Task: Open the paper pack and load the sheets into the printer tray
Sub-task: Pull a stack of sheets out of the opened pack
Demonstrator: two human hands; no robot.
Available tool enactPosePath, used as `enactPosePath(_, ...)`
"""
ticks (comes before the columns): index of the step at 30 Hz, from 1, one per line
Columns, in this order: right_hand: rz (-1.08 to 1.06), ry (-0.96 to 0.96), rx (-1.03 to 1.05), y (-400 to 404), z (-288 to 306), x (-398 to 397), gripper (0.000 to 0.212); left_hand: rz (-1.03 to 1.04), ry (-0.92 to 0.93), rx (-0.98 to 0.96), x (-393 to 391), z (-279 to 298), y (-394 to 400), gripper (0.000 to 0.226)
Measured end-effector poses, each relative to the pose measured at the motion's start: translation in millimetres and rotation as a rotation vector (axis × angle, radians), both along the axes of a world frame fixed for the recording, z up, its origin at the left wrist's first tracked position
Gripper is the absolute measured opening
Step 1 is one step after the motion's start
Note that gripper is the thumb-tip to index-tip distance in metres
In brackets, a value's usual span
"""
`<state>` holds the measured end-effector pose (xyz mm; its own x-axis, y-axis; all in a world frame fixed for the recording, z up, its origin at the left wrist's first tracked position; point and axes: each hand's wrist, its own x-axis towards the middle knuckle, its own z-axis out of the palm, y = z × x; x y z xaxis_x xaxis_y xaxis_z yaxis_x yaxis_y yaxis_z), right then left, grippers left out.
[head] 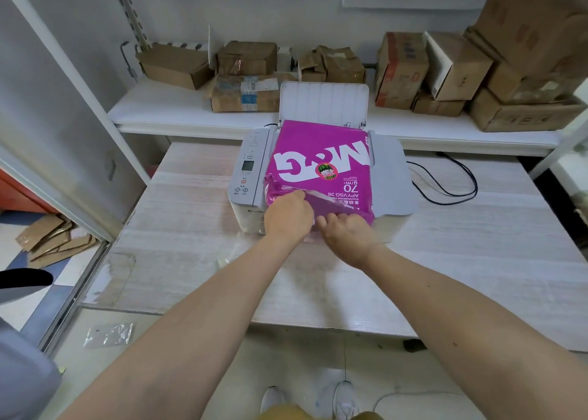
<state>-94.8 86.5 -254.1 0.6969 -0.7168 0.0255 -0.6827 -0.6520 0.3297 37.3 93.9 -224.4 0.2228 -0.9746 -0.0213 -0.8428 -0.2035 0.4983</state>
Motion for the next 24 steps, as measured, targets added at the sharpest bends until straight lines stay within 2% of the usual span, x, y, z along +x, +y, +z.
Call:
enactPosePath(7,0.081,-0.012,-0.123,36.2,-10.9,10.3,0.011,-0.062,0.006,0.173,2.2,1.0,3.5,0.033)
enactPosePath(12,0.037,0.027,-0.151,61.3,-1.3,6.8,0.029,-0.166,-0.071,0.333,-1.7,11.0,9.6,0.025)
enactPosePath(15,0.084,0.088,-0.042,71.1,-0.6,4.8,0.021,-0.164,-0.068,0.405,-9.5,20.9,15.8,0.024)
enactPosePath(17,0.122,0.086,0.072,71.7,1.4,5.4,0.035,-0.098,-0.096,0.321,-8.2,28.6,19.1,0.014)
enactPosePath(18,0.132,0.068,0.063,71.4,8.0,6.6,0.034,-0.060,-0.144,0.275,-3.9,31.7,20.4,0.012)
enactPosePath(21,0.110,0.110,0.035,76.7,41.5,12.5,0.020,-0.012,-0.327,0.308,21.0,33.4,28.0,0.027)
enactPosePath(24,0.109,0.132,0.143,79.0,58.4,8.1,0.026,0.012,-0.364,0.449,44.3,27.1,38.1,0.036)
